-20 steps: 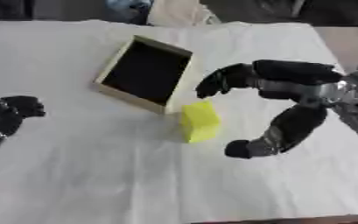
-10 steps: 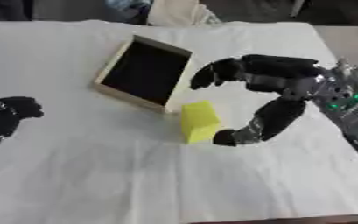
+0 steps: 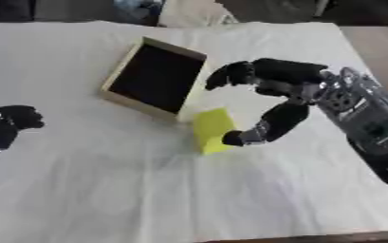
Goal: Pick up objects on the table and place them in the box.
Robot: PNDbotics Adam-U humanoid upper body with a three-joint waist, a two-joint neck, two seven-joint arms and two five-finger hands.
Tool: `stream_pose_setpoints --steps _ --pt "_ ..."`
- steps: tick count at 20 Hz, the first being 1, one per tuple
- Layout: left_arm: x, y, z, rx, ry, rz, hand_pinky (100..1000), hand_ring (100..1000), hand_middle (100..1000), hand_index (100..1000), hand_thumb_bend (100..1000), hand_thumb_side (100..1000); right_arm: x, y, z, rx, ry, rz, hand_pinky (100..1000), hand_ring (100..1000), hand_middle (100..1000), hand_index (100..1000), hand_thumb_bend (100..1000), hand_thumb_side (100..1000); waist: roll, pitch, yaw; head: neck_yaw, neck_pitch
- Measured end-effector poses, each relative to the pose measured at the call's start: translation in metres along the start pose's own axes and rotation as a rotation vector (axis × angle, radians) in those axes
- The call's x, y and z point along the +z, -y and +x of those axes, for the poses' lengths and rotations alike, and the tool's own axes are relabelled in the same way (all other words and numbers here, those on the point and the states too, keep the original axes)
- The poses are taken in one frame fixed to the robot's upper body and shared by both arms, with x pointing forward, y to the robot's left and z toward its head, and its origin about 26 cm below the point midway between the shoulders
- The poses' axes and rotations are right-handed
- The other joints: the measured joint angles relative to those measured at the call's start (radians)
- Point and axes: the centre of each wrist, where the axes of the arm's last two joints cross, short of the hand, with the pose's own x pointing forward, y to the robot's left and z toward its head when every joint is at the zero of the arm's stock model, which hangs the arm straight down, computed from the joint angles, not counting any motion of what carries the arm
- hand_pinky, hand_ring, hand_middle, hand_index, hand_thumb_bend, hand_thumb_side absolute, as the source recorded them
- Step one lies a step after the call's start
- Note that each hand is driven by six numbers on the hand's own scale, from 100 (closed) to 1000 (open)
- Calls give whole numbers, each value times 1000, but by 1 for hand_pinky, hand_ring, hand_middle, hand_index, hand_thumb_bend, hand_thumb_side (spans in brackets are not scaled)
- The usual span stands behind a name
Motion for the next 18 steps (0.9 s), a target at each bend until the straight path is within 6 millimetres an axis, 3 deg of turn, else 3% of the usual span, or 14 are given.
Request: stream_pose_setpoints --steps 18 --pt "0 0 0 0 1 -2 888 739 685 799 455 718 -14 -32 -23 -12 -52 54 792 856 886 924 471 705 -1 1 7 -6 1"
